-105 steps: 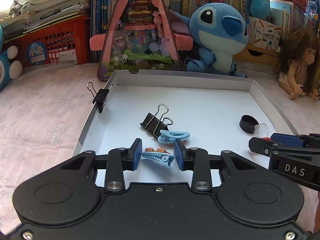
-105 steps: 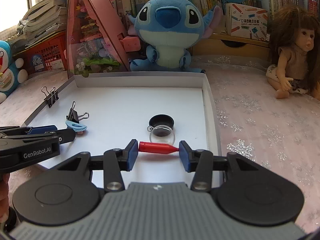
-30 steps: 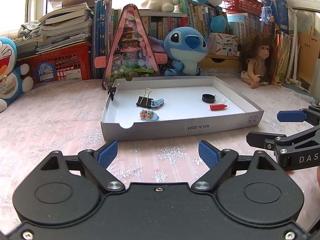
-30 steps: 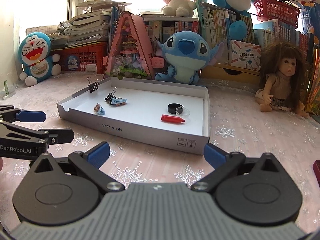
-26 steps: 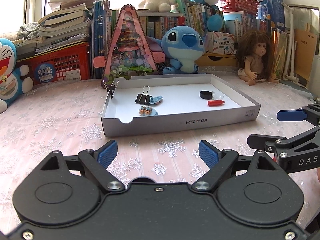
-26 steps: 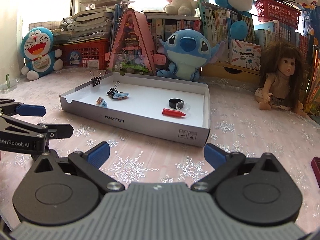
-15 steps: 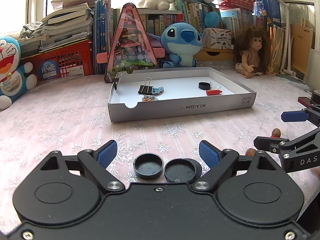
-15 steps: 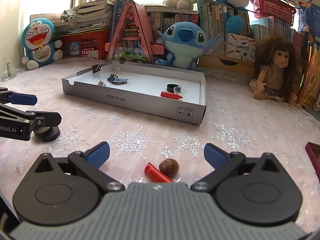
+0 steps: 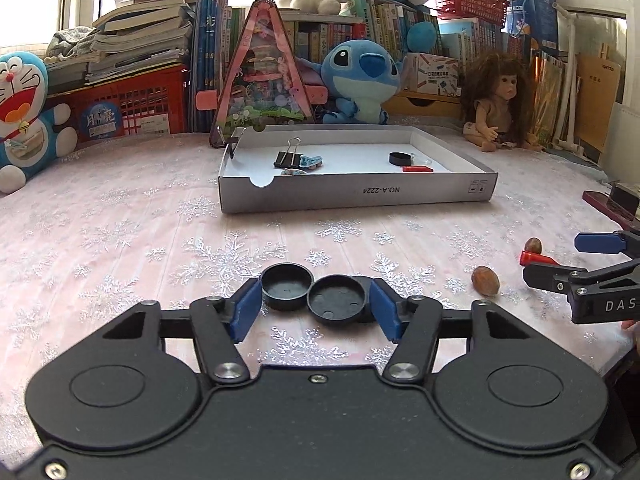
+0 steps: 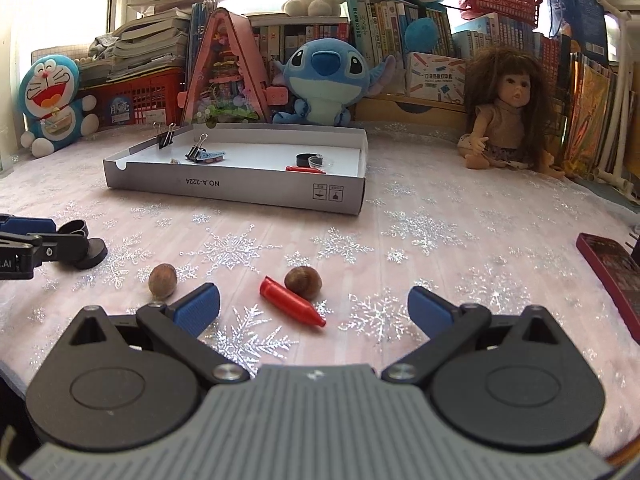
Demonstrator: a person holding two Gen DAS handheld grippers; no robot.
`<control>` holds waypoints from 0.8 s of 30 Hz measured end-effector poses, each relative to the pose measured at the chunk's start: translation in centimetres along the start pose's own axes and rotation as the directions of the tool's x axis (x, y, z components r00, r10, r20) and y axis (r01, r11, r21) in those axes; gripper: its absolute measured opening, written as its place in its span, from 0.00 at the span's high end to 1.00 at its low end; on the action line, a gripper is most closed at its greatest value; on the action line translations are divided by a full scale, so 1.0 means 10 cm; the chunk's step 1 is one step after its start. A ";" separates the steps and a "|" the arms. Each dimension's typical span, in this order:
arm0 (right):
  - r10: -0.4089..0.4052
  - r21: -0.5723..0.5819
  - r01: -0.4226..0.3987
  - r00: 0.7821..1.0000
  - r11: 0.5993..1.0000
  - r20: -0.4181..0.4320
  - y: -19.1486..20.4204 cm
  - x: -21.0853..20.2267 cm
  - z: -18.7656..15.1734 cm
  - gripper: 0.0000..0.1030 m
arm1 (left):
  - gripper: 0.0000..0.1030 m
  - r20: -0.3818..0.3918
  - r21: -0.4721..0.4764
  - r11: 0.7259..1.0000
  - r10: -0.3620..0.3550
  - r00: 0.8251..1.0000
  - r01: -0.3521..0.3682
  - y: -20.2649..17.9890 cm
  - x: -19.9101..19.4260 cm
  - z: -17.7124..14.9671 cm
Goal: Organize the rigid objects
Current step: 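Move the left gripper to the black round lids while the right gripper approaches the other red crayon, then grasp a black round lid with the left gripper while the right gripper grasps the red crayon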
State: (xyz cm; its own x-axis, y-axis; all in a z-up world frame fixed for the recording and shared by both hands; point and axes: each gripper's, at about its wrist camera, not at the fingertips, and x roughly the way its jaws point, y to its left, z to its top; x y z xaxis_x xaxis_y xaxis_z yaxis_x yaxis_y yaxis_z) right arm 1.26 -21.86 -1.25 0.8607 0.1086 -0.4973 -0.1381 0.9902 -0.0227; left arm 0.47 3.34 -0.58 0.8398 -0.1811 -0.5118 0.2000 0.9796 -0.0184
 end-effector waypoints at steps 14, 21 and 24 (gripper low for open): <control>0.100 0.028 -0.100 0.995 0.995 0.002 0.07 -0.21 -0.03 0.42 | 0.65 -0.003 -0.013 0.999 -0.043 0.999 0.043 -0.03 -0.02 -0.02; 0.068 0.060 -0.066 0.997 0.996 -0.040 -0.04 -0.10 -0.01 0.66 | 0.68 0.001 -0.024 0.999 -0.029 1.000 0.029 0.01 -0.01 -0.01; 0.039 0.055 -0.037 0.998 0.998 -0.048 -0.06 -0.06 0.01 0.63 | 0.69 0.003 -0.028 0.999 -0.024 1.000 0.024 0.02 0.00 -0.01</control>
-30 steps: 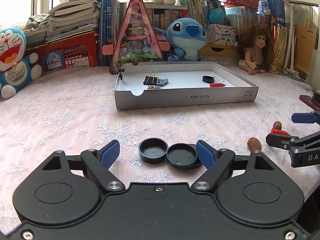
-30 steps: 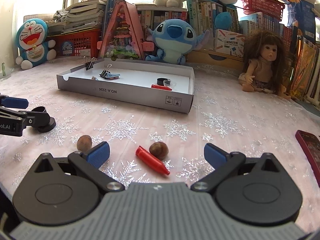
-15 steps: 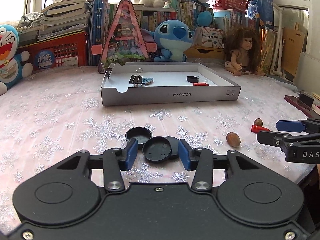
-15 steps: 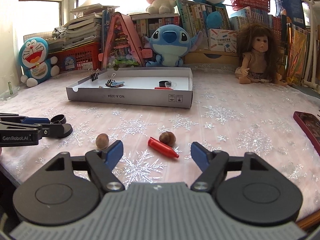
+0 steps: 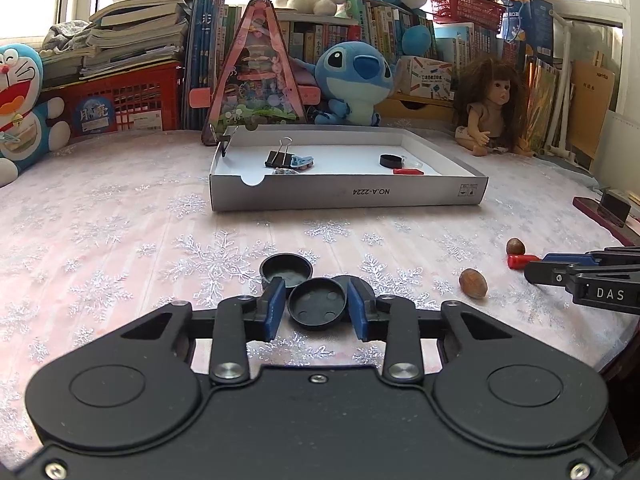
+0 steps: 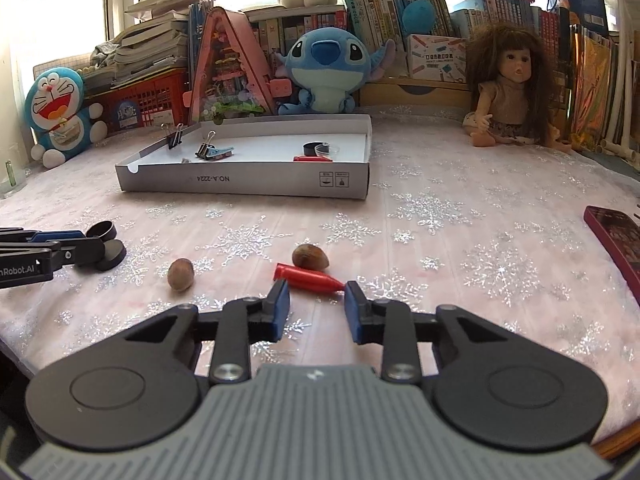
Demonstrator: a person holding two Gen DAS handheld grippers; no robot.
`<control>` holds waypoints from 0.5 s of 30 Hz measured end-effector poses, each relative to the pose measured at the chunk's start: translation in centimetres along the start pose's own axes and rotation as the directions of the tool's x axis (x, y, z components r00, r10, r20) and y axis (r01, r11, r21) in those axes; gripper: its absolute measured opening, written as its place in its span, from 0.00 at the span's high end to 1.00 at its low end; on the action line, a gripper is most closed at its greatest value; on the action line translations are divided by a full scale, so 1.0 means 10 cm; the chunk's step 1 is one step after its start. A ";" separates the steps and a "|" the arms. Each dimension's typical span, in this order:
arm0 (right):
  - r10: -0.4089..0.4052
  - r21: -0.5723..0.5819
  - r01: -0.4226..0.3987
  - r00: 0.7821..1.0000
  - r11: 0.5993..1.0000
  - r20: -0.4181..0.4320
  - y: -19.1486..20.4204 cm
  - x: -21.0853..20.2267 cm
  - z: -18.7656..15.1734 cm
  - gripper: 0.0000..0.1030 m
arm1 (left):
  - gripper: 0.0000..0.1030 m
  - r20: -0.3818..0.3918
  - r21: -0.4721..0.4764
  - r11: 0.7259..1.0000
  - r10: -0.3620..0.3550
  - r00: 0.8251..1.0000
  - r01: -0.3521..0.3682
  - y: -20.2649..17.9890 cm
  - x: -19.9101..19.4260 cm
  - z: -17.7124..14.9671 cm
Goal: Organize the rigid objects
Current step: 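Grasp a black round lid with the left gripper while the right gripper grasps the red crayon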
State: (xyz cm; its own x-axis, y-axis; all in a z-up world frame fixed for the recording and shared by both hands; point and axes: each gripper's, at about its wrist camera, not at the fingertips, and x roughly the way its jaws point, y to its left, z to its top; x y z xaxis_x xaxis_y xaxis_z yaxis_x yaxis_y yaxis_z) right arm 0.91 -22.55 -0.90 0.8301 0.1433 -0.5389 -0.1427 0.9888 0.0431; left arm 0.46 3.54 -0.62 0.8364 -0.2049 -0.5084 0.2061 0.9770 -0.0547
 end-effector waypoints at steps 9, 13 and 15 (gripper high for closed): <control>-0.027 0.057 0.025 0.999 0.998 0.025 0.01 -0.01 0.04 0.31 | 0.68 0.019 0.029 0.999 0.021 1.000 -0.022 -0.02 -0.01 -0.03; -0.065 0.028 0.064 0.997 0.998 0.029 0.13 0.06 0.05 0.26 | 0.65 0.025 0.043 0.999 0.022 0.999 -0.023 -0.03 -0.02 -0.04; -0.082 0.033 0.081 0.996 0.996 0.032 0.14 0.09 0.05 0.24 | 0.62 0.024 0.046 0.999 0.017 1.000 -0.018 -0.04 -0.02 -0.04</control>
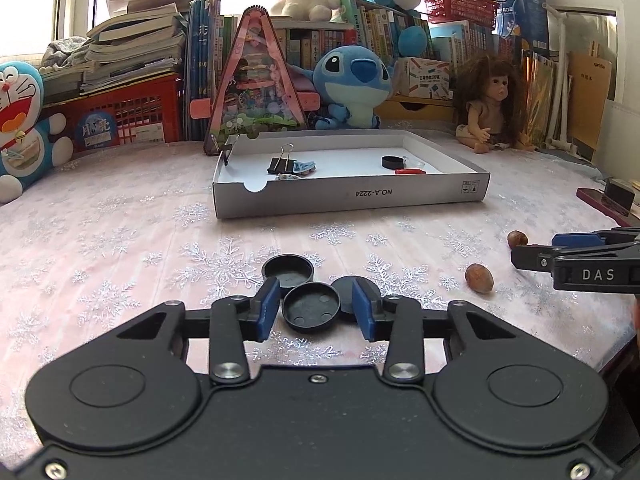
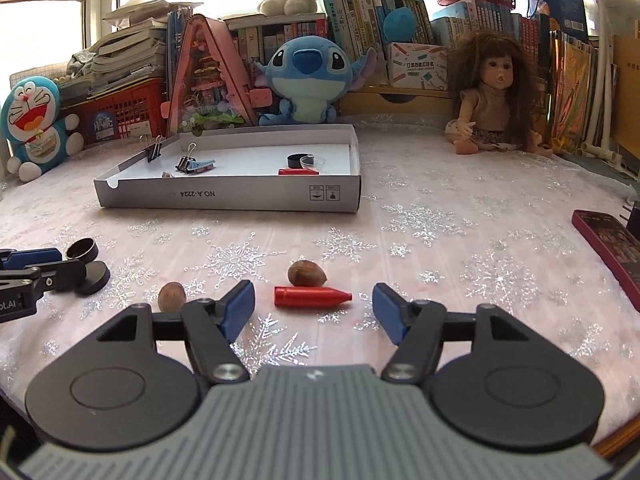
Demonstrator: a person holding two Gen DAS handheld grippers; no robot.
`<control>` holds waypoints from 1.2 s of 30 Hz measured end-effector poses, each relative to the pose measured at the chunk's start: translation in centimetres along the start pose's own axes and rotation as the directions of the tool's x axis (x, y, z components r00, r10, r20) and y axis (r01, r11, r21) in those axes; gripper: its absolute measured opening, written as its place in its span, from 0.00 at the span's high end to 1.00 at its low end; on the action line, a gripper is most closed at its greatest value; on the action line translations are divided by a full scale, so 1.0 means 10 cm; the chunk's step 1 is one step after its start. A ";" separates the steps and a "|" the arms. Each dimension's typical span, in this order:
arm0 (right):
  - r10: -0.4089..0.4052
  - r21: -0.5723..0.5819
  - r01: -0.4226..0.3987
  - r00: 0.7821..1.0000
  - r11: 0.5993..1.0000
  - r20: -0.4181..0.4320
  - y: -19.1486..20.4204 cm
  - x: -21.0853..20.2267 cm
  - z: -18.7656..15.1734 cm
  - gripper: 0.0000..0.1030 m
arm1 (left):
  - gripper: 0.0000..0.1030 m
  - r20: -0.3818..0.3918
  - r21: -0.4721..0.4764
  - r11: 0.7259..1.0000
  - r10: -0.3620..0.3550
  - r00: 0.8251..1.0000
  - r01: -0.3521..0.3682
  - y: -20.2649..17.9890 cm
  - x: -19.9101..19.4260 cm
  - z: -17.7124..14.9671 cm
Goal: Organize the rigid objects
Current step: 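Grasp a black round lid with the left gripper while the right gripper grasps the red crayon, then carry the black lid with the left gripper while the right gripper carries the red crayon into the tray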
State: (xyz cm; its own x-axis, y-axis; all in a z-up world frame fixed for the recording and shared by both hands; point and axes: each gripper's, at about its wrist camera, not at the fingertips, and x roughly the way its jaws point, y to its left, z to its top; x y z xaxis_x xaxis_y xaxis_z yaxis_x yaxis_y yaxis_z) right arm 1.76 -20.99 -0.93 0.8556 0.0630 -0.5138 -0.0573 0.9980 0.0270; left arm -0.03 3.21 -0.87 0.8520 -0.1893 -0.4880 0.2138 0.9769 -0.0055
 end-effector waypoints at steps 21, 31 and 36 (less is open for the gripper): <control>0.044 -0.032 -0.044 0.999 0.999 -0.001 0.08 0.02 0.00 0.52 | 0.71 -0.004 -0.096 0.995 0.002 1.000 -0.003 0.06 0.02 0.04; 0.049 -0.059 -0.047 0.998 0.997 0.047 0.06 -0.08 0.18 0.53 | 0.71 0.019 -0.104 0.994 0.041 0.999 -0.039 0.11 0.03 0.35; 0.050 -0.053 -0.047 0.997 0.997 0.064 0.03 -0.01 0.38 0.53 | 0.71 0.017 -0.094 0.993 0.066 0.998 -0.064 0.13 0.14 0.63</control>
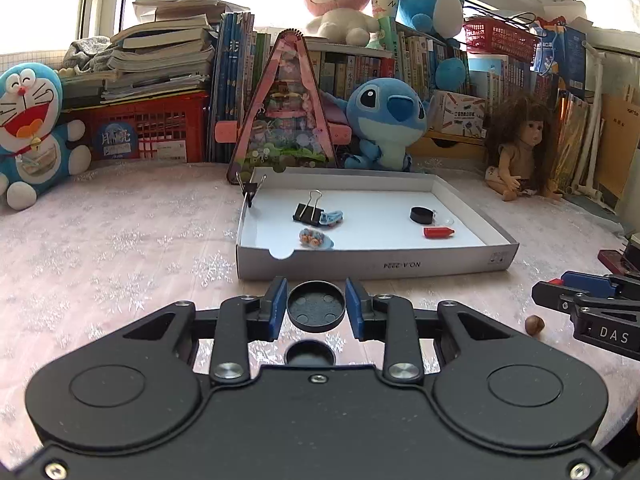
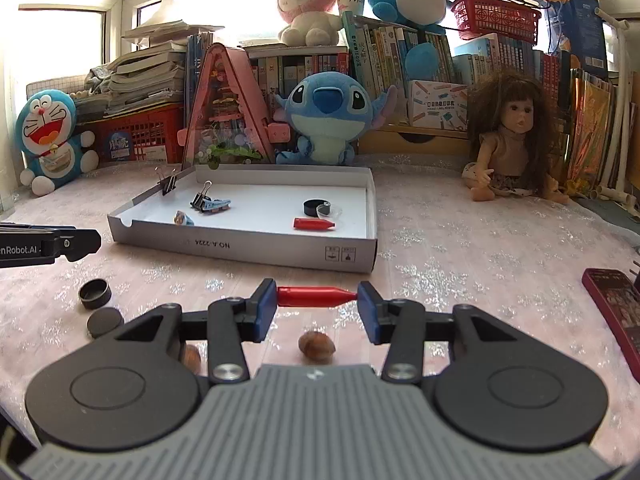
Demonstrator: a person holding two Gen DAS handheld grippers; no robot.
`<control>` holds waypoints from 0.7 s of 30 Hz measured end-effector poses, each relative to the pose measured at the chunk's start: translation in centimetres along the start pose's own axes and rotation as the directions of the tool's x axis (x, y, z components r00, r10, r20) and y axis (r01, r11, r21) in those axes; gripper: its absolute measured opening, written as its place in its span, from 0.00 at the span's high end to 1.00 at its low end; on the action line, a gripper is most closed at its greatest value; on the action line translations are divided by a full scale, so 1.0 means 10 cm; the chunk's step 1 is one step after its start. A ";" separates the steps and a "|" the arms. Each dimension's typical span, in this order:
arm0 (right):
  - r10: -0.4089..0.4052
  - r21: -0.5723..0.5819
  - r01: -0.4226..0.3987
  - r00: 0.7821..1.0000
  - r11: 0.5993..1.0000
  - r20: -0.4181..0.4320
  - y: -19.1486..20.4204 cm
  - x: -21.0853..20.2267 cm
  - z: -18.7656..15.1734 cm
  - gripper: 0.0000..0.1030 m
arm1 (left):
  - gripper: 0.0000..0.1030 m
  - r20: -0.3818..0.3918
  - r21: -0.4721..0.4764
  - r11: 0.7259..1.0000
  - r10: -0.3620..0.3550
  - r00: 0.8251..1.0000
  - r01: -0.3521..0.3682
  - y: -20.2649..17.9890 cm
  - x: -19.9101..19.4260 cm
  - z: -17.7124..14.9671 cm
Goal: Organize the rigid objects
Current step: 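Carry the black lid with the left gripper while the right gripper carries the red crayon into the tray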
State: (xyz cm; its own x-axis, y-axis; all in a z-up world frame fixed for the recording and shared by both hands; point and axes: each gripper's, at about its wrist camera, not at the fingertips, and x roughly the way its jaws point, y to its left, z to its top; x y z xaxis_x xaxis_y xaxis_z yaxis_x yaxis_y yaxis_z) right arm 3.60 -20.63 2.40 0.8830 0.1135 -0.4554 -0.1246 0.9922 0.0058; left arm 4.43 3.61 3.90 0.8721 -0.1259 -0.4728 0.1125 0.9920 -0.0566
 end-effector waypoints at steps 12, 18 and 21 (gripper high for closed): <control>-0.003 0.039 0.004 1.000 0.999 -0.030 -0.14 0.51 0.45 0.53 | 0.71 0.003 -0.055 0.998 0.015 1.000 -0.015 -0.02 0.52 0.63; 0.038 0.112 -0.027 0.995 0.993 -0.097 -0.25 0.90 0.69 0.53 | 0.71 -0.044 -0.057 0.998 0.028 0.999 -0.030 -0.07 0.94 0.78; 0.043 0.104 -0.030 0.992 0.994 -0.121 -0.24 1.06 0.74 0.53 | 0.71 -0.065 -0.068 0.997 0.042 0.997 -0.047 -0.07 1.14 0.82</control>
State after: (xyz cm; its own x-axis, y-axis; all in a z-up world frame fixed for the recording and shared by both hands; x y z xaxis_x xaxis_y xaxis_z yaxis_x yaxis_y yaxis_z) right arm 16.65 -21.39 4.15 0.8158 0.1486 -0.5590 -0.1030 0.9883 0.1124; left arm 18.15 1.49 5.76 0.8435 -0.0835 -0.5306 0.0392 0.9948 -0.0941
